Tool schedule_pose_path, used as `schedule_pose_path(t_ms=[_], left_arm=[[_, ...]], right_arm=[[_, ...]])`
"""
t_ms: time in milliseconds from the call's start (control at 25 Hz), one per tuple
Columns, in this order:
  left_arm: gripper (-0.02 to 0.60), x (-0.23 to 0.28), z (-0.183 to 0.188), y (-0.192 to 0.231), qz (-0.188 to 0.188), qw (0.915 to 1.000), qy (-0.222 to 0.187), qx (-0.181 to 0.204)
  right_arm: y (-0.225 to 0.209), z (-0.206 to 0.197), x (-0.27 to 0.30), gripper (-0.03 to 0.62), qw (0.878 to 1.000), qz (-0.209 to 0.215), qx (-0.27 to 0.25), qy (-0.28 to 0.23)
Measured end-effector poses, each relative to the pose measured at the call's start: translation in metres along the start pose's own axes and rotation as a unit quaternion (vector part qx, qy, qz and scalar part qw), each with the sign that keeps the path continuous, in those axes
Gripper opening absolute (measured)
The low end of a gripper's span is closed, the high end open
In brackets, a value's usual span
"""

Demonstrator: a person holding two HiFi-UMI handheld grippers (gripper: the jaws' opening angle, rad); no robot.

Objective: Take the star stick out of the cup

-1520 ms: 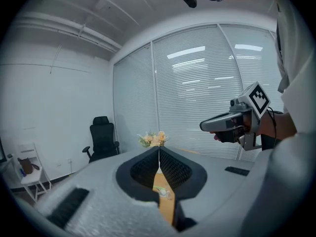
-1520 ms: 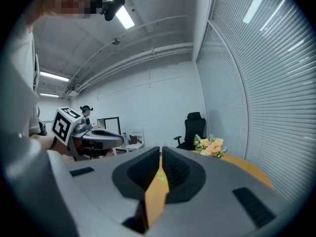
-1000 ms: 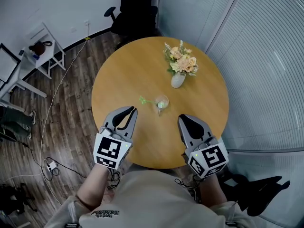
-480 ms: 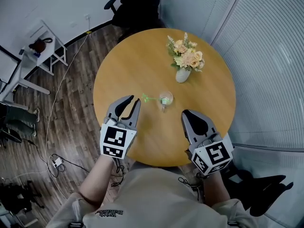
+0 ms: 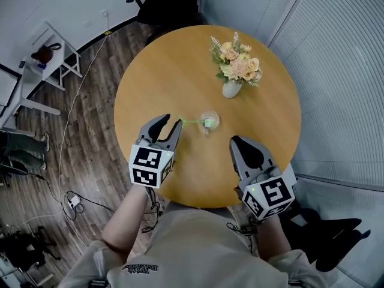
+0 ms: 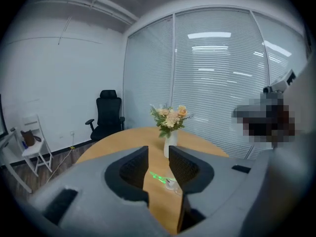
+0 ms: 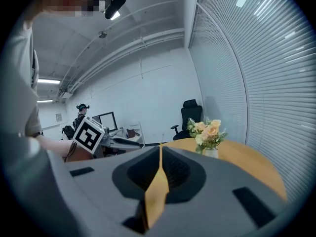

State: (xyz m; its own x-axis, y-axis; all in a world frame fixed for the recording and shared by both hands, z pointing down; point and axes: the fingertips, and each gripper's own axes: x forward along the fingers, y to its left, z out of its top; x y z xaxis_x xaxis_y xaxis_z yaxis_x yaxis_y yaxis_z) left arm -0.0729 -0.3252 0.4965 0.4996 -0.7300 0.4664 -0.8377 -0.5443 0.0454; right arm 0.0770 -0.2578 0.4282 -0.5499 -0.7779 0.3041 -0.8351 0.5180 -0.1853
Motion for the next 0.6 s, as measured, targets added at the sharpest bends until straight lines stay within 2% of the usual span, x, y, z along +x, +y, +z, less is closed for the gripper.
schedule_pose_path(t_ms=[360,600], left_arm=[[0.131,0.030,-0.034,0.003,-0.014,0.9980,0.050,-0.036],[0.130,0.045,-0.064,0.004,-0.024,0.9916,0.083,-0.096]], right_arm=[[-0.012,-0.016,0.012,0.037,1.000,-0.008,0.018,0.018],[-0.014,-0.022,0.015,0.037,1.000,-0.010,0.015,0.023]])
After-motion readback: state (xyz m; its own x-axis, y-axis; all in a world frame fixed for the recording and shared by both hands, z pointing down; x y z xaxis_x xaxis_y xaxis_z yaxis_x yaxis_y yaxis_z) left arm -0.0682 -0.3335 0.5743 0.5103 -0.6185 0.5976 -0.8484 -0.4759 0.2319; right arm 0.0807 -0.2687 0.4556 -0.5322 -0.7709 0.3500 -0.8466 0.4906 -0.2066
